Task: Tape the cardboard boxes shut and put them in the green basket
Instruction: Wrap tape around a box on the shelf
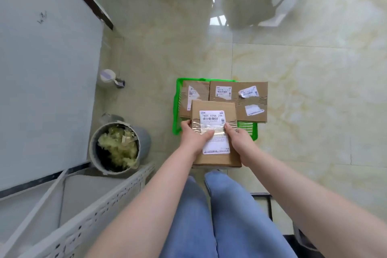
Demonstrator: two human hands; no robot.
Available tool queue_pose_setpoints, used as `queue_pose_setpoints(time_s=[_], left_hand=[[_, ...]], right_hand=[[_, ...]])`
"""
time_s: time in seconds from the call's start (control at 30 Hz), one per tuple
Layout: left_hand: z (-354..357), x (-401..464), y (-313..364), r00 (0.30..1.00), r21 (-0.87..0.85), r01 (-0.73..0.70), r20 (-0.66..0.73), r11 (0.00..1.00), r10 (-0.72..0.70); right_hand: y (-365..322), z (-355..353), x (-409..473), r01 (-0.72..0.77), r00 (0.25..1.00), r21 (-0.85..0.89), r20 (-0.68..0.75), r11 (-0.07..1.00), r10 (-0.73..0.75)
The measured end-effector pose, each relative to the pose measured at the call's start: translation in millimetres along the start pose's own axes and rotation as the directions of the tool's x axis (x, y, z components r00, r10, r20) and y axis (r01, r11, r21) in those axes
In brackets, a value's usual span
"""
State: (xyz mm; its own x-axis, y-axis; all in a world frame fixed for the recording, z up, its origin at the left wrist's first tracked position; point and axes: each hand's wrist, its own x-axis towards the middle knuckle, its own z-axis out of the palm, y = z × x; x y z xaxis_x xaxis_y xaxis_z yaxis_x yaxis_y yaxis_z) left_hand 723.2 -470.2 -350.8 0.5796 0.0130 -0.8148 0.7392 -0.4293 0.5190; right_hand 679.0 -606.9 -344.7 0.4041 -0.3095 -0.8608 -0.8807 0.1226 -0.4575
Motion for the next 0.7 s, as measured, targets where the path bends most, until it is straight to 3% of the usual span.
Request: queue_pose_setpoints(time_s=[0.1, 0.23, 0.4, 0.7], left_hand=[[18, 43, 3, 0.999, 0.096, -0.004, -0.036, 0.995, 0.008], [34, 108, 12, 0.995, 0.02, -0.084, -0.049, 0.996, 0.084], [40, 186, 16, 0.987, 0.019, -0.157, -0.041, 0.987, 0.157], [43, 234, -2, 0.977, 0.08, -0.203, -0.048, 0.976, 0.207]], right_hand=[[-8, 6, 49, 0.03, 0.998, -0.038, -0.052, 0.999, -0.031], [-28, 17, 118, 0.114, 0.989, -0.082, -0.081, 0.99, -0.121], [-33, 34, 193, 0.124, 0.984, -0.037, -0.125, 0.992, -0.127], [-17, 55, 238, 0.157, 0.97, 0.012, -0.193, 0.988, -0.152]])
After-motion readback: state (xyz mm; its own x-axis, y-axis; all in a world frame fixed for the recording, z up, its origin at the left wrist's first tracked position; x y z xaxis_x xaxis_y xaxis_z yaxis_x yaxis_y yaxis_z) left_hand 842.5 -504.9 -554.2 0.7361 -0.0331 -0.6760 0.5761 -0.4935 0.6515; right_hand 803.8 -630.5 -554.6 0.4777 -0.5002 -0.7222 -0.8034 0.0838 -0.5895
